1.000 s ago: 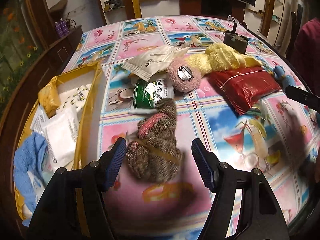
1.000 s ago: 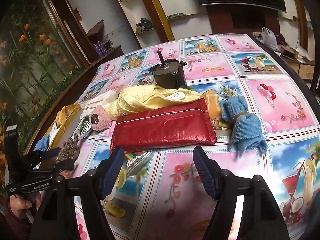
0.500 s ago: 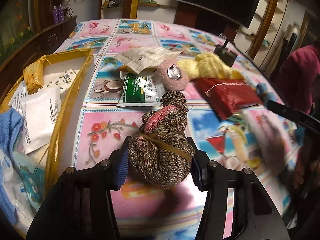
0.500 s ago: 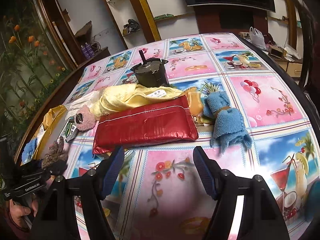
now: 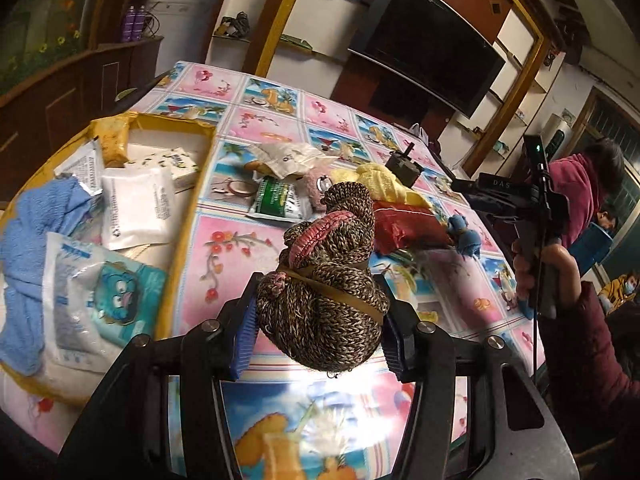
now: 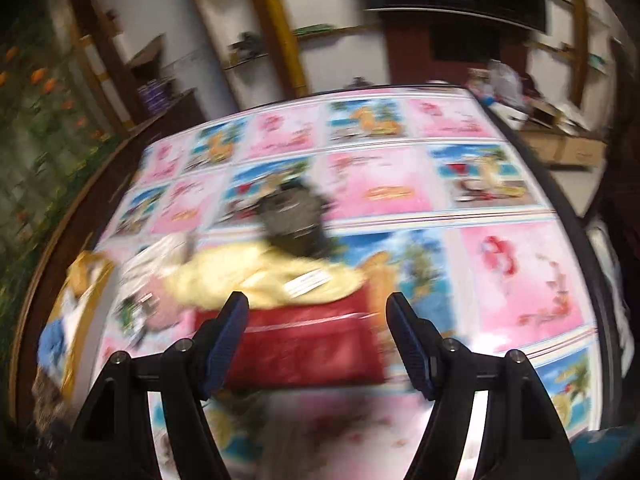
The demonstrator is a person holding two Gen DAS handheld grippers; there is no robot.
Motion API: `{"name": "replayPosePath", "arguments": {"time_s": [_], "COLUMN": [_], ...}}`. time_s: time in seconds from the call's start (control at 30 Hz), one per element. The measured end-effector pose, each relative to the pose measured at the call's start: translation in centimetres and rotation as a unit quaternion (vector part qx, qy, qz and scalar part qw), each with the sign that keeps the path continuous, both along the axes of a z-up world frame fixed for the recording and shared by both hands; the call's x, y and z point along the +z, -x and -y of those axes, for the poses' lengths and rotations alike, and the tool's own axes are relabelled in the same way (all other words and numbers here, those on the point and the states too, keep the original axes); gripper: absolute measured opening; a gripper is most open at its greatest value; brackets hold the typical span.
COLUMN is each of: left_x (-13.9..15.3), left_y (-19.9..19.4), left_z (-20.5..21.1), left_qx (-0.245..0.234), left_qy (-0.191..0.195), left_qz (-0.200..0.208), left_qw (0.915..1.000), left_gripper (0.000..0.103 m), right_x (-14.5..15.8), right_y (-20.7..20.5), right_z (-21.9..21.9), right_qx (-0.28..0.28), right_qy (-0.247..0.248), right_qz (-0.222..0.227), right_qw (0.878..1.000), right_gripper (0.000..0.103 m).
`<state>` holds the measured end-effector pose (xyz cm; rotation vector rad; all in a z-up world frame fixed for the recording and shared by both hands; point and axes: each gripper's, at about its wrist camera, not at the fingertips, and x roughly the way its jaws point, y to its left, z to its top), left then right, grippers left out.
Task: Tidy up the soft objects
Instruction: 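Grasp the blue knitted doll with the right gripper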
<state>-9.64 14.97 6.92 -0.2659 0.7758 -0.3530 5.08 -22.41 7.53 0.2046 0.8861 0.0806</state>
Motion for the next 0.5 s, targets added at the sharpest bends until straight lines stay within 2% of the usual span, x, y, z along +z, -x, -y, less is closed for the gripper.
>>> {"name": "replayPosePath", "arguments": {"time_s": [0.1,0.3,0.33,0.4,0.43,0.5], "left_x": [-0.3,-0.7,-0.7,-0.5,-0.3,0.1], "left_y": [0.0,0.3,0.4,0.6,0.7,1.0], "left_z": [-0.5,-0.7,-0.9,-1.4,-1.6,-2.2], "left_qx": [0.003,0.011,0.013,0.02,0.025,0.032], "left_qy": [-0.002,-0.002,0.002,0.008,0.009,0.013], "left_qz": [-0.005,-0.013,-0.014,-0.015,-0.014,-0.01], "left_qw": [1.0,0.9998,0.9998,0.9996,0.9996,0.9994], "left_gripper": [0.052,0.052,0.052,0.052,0.052,0.052], "right_x": [-1.5,-5.2,-5.5,-5.5,-5.4,-5.3], "right_y": [-1.3,-1.8,-1.6,-0.8,-0.6,-0.2], "right_z": [3.2,3.4,3.4,3.3,3.5,4.1], "right_qx": [-0.042,-0.04,-0.04,-0.041,-0.041,-0.042], "right_qy": [-0.003,0.032,0.04,0.063,0.063,0.031], "right_qz": [-0.028,-0.092,-0.097,-0.085,-0.085,-0.086], "right_qw": [0.999,0.994,0.994,0.993,0.994,0.995], "right_gripper": [0.072,0.071,0.067,0.047,0.026,0.025]}}
